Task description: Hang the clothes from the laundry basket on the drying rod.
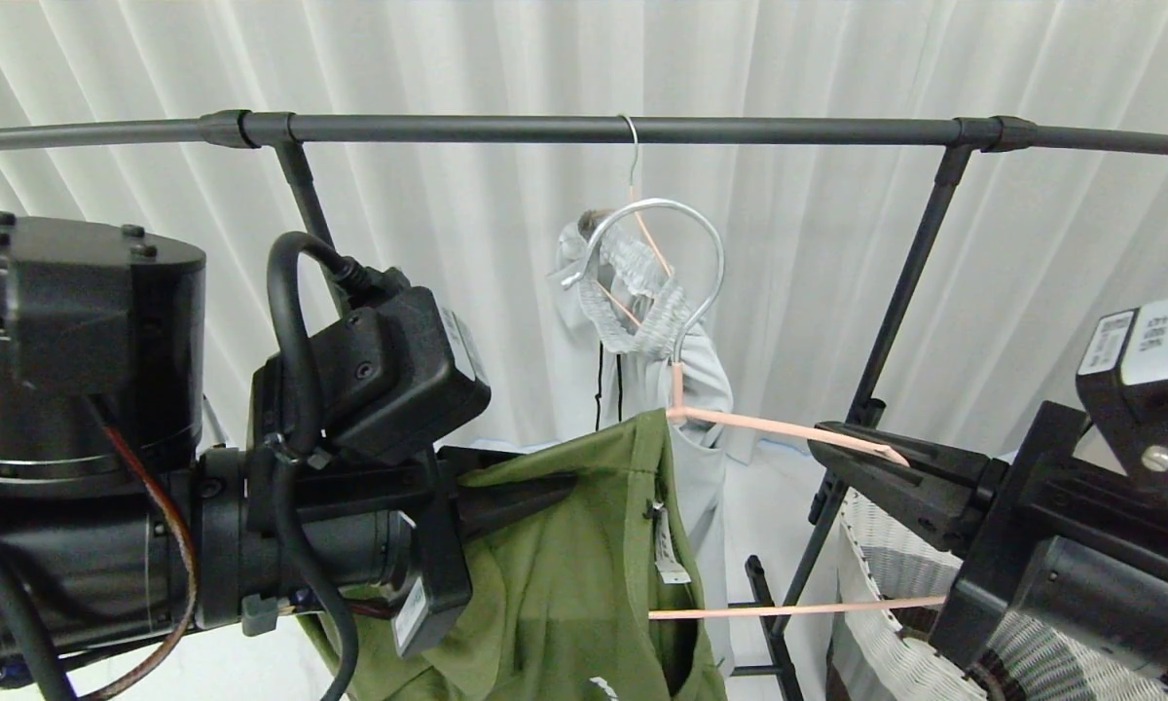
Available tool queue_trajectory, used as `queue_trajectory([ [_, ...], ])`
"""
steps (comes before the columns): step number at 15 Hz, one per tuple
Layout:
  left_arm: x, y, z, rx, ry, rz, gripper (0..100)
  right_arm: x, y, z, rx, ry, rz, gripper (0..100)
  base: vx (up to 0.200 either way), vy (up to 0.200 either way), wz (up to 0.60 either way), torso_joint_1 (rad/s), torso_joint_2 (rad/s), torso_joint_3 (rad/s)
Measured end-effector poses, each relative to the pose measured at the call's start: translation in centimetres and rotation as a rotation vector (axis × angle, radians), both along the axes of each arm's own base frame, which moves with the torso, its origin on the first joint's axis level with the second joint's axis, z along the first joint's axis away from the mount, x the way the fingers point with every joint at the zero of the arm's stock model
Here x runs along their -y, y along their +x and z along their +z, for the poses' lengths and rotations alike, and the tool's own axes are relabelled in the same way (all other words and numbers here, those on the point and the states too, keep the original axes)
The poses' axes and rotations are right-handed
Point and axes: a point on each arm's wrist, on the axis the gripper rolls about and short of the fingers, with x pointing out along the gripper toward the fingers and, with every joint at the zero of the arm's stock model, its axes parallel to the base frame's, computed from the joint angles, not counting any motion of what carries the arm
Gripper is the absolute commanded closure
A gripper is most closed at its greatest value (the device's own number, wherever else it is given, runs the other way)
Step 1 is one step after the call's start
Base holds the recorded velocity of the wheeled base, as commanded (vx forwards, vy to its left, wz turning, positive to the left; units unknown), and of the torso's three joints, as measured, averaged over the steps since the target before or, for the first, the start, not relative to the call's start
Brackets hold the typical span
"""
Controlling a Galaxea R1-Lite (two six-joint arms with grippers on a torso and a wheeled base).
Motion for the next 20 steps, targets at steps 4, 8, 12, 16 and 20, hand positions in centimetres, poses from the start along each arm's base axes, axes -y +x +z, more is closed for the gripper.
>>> queue_trajectory([
  [4, -0.5, 0.3, 0.1, 0.013, 0.002, 0.021, 100, -0.1, 0.1, -0.1, -0.003, -0.001, 0.0, 0, 0.0, 0.0, 0.0, 0.0, 0.0, 0.0],
  [8, -0.9, 0.6, 0.2, 0.062, 0.034, 0.046, 100, 0.4, 0.5, 0.0, 0.004, 0.003, -0.027, 0, 0.0, 0.0, 0.0, 0.0, 0.0, 0.0],
  [12, -1.3, 0.9, 0.6, 0.087, 0.033, 0.116, 100, 1.4, 0.9, 0.2, 0.018, 0.0, -0.069, 0, 0.0, 0.0, 0.0, 0.0, 0.0, 0.0],
  [16, -1.2, 1.8, 1.6, 0.131, -0.07, 0.203, 100, 1.3, 0.1, -0.6, -0.002, -0.029, -0.029, 0, 0.0, 0.0, 0.0, 0.0, 0.0, 0.0],
  [20, -1.1, 2.0, 2.4, 0.147, -0.104, 0.216, 100, 0.3, -0.4, -1.7, -0.085, -0.04, 0.02, 0, 0.0, 0.0, 0.0, 0.0, 0.0, 0.0],
])
